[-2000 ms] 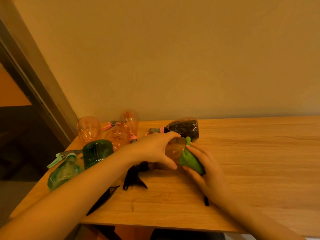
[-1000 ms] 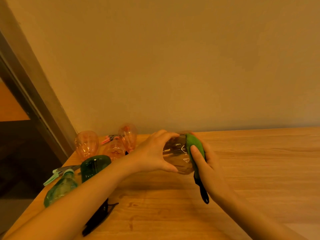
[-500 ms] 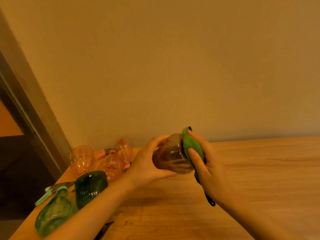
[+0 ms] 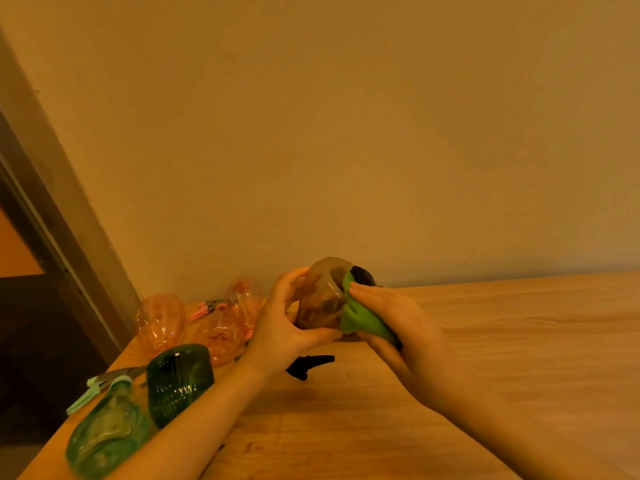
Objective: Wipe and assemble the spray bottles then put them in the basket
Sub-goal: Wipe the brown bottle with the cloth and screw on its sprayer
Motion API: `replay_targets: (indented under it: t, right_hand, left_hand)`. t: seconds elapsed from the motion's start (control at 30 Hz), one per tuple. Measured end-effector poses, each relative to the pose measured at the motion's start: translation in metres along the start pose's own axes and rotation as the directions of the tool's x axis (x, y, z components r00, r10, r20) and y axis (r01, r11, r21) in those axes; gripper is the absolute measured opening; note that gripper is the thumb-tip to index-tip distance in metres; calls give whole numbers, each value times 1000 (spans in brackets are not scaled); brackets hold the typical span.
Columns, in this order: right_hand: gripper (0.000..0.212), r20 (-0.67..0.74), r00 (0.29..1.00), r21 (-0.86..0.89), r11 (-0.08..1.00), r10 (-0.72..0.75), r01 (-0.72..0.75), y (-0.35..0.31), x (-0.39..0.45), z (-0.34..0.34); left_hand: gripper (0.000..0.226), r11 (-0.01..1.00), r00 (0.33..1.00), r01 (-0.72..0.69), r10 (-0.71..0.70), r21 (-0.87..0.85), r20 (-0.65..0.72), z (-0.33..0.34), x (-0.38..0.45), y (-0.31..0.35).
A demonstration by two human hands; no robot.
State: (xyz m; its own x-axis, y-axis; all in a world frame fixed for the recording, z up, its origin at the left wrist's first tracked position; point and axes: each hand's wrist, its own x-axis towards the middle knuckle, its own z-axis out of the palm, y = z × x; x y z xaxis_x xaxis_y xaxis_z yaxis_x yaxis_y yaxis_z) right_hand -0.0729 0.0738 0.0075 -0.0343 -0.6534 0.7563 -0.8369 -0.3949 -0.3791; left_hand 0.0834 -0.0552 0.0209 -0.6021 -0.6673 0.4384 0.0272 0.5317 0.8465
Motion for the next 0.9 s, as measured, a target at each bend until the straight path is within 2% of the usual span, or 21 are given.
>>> replay_targets:
  t: [0.07,0.13,0.27,0.43,0.57,0.73,0.9]
  right_hand:
    - [43,-78,985,147,979,151,-139,-2,0,-4]
    - [40,-115,945,314,914,306,-258,-2,3,-7]
    - [41,-74,928,413,858,365,-305,-3,3,-6]
    - [45,-39,947,334,897,320,-289,-3,-9,1]
    - [44,27,949,259,915,314,-310,4,-21,1]
    - [39,4,924,252,894,382,-371,18,-39,-2]
    - [52,-95,920,126,921,381,-369,46,-60,-9]
  left_hand:
    - [85,1000,1000,-3,3,26,8,-2,-1,0]
    - [85,998,999,-27,25,56,49,-1,-3,4]
    - [84,996,994,-58,52,68,97,3,-5,10]
    - [83,999,997,-42,39,35,71,4,-2,9]
    - [84,994,993,-35,24,99,113,5,4,1]
    - [89,936,976,-106,34,335,214,-1,21,-5]
    - [98,834,943,-145,-47,533,331,-12,42,-1]
